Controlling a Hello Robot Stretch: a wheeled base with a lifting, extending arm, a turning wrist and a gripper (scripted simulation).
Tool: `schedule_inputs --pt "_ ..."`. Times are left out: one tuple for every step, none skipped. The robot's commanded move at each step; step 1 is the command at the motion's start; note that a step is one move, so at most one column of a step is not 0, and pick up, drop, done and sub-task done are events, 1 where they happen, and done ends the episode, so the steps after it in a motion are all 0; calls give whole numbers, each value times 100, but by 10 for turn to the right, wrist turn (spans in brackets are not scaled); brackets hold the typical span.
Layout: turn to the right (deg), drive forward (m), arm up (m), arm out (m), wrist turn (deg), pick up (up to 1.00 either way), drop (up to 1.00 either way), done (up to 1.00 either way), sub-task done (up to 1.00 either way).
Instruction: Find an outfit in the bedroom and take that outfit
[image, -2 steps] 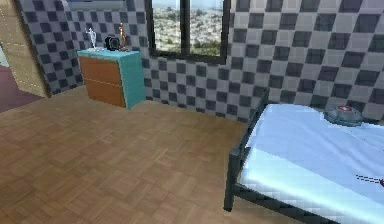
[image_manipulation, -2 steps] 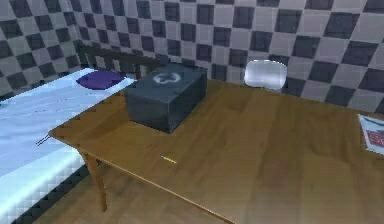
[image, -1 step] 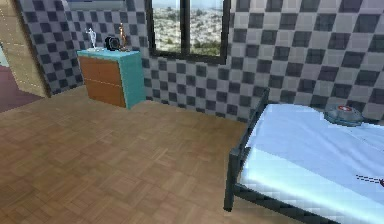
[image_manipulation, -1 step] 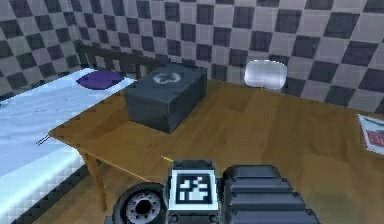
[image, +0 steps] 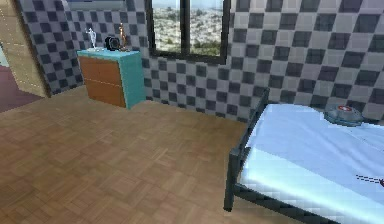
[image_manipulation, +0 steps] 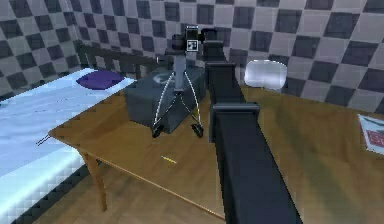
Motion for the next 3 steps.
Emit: schedule_inputs --pt "0 0 0 0 450 0 0 0 0" --pt "0 0 0 0 450 0 0 0 0" --pt "0 0 0 0 450 0 0 0 0"
